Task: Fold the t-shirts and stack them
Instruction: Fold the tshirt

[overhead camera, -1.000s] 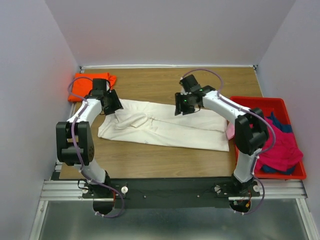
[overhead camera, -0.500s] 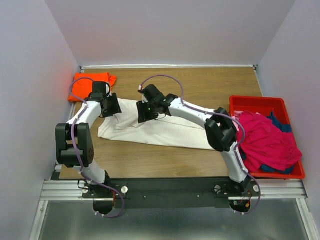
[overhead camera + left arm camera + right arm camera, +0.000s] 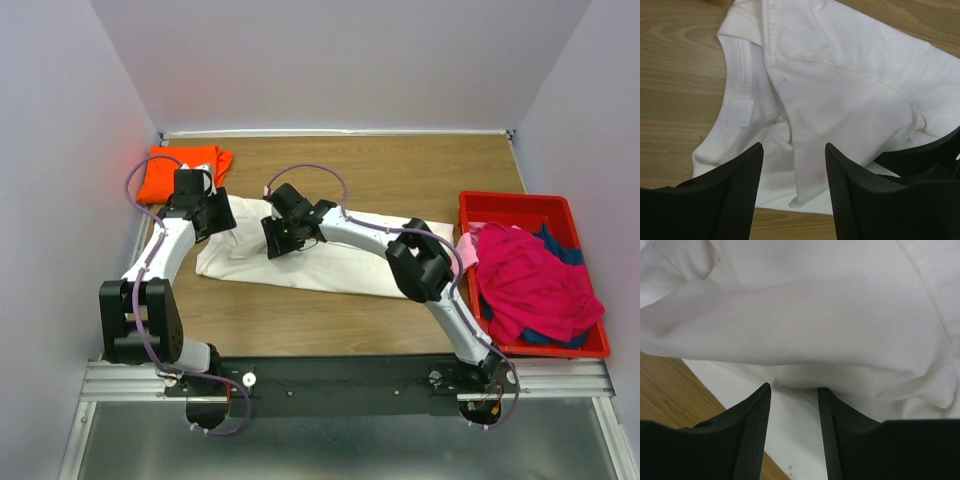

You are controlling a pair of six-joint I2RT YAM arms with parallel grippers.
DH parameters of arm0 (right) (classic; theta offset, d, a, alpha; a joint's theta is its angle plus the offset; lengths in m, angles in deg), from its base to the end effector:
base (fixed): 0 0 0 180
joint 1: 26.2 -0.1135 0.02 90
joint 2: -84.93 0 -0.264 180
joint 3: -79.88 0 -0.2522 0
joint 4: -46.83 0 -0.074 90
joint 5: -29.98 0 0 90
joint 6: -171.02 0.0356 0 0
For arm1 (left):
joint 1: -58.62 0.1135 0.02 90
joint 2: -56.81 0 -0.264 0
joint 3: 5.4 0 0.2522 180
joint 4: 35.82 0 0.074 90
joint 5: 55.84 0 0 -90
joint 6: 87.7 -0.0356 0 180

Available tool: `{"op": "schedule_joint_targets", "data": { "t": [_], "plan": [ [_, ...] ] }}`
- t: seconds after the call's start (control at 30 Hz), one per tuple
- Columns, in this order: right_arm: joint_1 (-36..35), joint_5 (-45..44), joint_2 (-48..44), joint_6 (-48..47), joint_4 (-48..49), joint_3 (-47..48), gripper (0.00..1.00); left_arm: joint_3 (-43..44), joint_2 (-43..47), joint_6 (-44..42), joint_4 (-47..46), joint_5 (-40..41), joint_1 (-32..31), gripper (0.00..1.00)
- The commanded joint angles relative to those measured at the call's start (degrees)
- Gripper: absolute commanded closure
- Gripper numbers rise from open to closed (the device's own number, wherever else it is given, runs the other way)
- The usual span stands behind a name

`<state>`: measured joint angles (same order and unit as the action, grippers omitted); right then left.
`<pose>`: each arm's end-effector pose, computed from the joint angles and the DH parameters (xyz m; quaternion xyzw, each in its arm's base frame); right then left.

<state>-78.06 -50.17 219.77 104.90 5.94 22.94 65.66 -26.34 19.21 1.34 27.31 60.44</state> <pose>0.3159 0.4121 0.1625 -0.2549 0.9093 0.2599 0.2018 0.3065 0.0055 0.2400 -0.1317 0.9267 -0.1012 0.3372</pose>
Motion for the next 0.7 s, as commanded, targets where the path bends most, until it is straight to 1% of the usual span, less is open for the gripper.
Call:
{"op": "schedule_joint_targets", "data": {
  "t": [0.0, 0.13, 0.27, 0.3, 0.4, 0.43, 0.53, 0.67],
  "plan": [
    [-0.44, -3.69, 2.79, -1.47, 0.15, 1.88, 0.5, -2.36, 3.43, -1.17, 1.03, 1.4, 0.37, 0.39],
    [-0.44, -5.01, 3.14, -1.55, 0.15, 3.29, 0.5, -3.68, 4.76, -1.35, 1.3, 1.49, 0.29, 0.39],
    [-0.35, -5.63, 3.49, -1.2, 0.15, 4.87, 0.5, -2.81, 5.11, -2.05, 2.62, 1.67, 0.37, 0.39],
    [-0.44, -6.24, 3.75, -1.12, 0.15, 4.96, 0.52, -2.54, 4.93, -2.23, 2.88, 1.67, 0.37, 0.39],
    [-0.44, -7.38, 3.93, -1.12, 0.07, 4.88, 0.58, -2.28, 4.93, -2.4, 4.2, 0.97, 0.37, 0.39],
    [-0.44, -7.47, 3.85, -1.12, 0.07, 4.79, 0.63, -2.19, 4.93, -2.23, 4.46, 0.18, 0.37, 0.4],
    [-0.35, -7.3, 3.5, -1.2, 0.07, 4.61, 0.71, -1.84, 4.67, -2.49, 6.22, -1.84, 0.37, 0.42],
    [-0.35, -6.95, 2.79, -1.47, 0.07, 4.43, 0.78, -0.96, 3.62, -3.98, 9.11, -4.66, 0.29, 0.43]
  ]
}}
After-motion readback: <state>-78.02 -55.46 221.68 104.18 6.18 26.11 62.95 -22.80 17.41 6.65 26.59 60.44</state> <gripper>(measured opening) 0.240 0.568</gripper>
